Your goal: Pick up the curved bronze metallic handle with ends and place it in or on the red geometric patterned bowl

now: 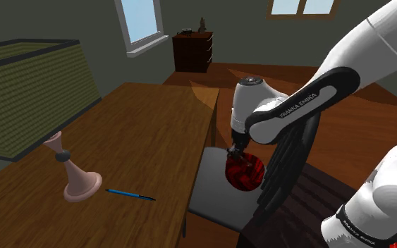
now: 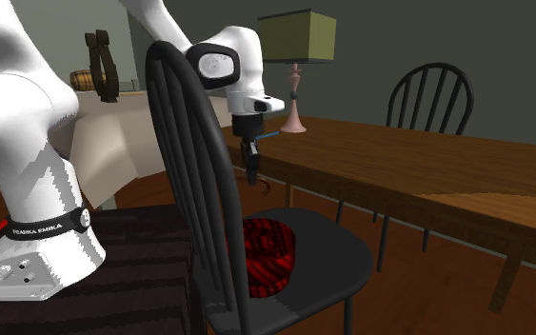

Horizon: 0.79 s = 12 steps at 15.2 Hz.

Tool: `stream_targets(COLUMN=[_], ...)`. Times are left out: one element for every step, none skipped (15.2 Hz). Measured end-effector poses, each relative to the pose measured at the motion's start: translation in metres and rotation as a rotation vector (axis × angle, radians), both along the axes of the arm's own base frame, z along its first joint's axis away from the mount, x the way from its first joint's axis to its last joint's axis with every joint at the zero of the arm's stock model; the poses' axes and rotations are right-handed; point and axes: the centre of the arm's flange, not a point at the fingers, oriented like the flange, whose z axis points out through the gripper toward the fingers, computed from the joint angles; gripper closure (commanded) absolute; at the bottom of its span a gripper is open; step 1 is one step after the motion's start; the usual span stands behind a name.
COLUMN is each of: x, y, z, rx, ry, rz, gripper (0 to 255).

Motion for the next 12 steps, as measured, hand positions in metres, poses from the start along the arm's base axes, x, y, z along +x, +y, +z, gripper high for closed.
stream_targets(x=[0.003,0.003,0.004,0.007,0.003,0.001,-0.003,-0.003,-0.003,-0.004,-0.002,-0.004], y=[-0.011,-0.027,-0.041,-0.060,-0.071,-0.081,-0.089,-0.089,-0.089,-0.088,-0.086,-0.081], z=[0.007,0.017,0.020,0.018,0.018,0.019,0.016,0.016,0.016,0.019,0.021,0.024], rx=[0.035,0.080,0.138,0.204,0.266,0.313,0.356,0.374,0.365,0.351,0.336,0.318], ry=[-0.014,-0.019,-0.034,-0.047,-0.048,-0.065,-0.057,-0.058,-0.058,-0.067,-0.075,-0.083], rz=[-0.030,-0.087,-0.164,-0.247,-0.341,-0.407,-0.484,-0.508,-0.496,-0.495,-0.502,-0.498], gripper=[255,255,255,255,255,255,255,0,0,0,0,0])
